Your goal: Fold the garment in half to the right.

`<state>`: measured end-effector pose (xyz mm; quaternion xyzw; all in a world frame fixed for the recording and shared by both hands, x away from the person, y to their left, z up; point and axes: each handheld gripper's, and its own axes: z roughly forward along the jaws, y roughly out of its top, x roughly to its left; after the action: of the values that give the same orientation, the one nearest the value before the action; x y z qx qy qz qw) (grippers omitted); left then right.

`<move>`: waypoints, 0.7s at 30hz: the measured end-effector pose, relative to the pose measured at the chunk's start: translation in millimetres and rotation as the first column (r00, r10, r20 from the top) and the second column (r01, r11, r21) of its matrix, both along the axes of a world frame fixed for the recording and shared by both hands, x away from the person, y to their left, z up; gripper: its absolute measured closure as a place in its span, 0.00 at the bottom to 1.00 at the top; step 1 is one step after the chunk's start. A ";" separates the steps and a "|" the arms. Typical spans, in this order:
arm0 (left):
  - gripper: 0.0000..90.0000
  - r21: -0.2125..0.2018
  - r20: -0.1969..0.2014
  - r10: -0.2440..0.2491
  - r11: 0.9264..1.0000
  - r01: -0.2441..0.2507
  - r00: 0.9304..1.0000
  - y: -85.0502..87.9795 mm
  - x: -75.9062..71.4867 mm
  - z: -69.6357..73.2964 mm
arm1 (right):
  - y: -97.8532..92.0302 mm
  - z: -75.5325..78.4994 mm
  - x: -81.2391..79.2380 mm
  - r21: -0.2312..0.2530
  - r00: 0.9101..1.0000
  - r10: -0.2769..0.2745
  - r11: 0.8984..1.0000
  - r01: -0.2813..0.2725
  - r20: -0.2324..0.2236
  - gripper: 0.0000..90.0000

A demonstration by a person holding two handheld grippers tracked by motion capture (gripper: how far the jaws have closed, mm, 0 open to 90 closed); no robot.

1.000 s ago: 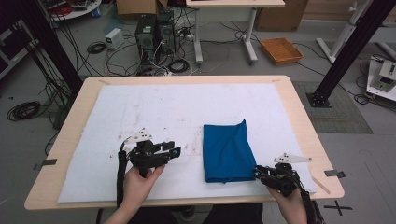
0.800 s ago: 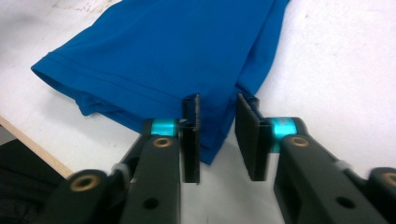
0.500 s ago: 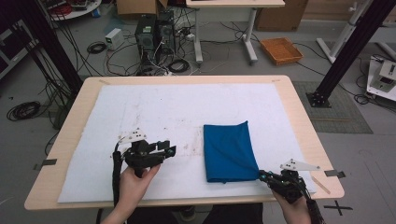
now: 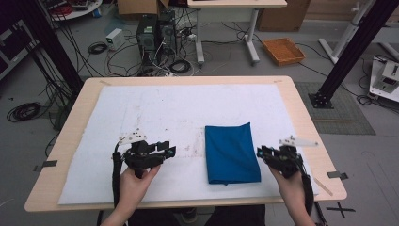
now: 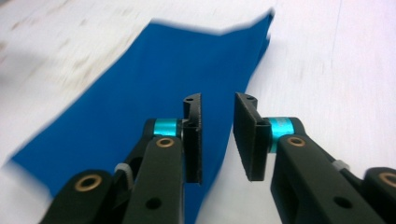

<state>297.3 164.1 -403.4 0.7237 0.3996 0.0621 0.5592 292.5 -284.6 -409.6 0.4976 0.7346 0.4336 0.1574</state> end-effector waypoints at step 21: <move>0.62 -0.007 -0.024 0.051 0.999 -0.051 0.998 15.8 10.7 -8.5 | 19.7 -26.2 118.2 -0.044 0.989 -0.146 0.988 0.146 -0.009 1.00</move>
<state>308.0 180.0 -411.9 0.7119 0.4249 0.0663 0.5552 410.7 -264.9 -435.7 0.5492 0.7064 0.4017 0.1948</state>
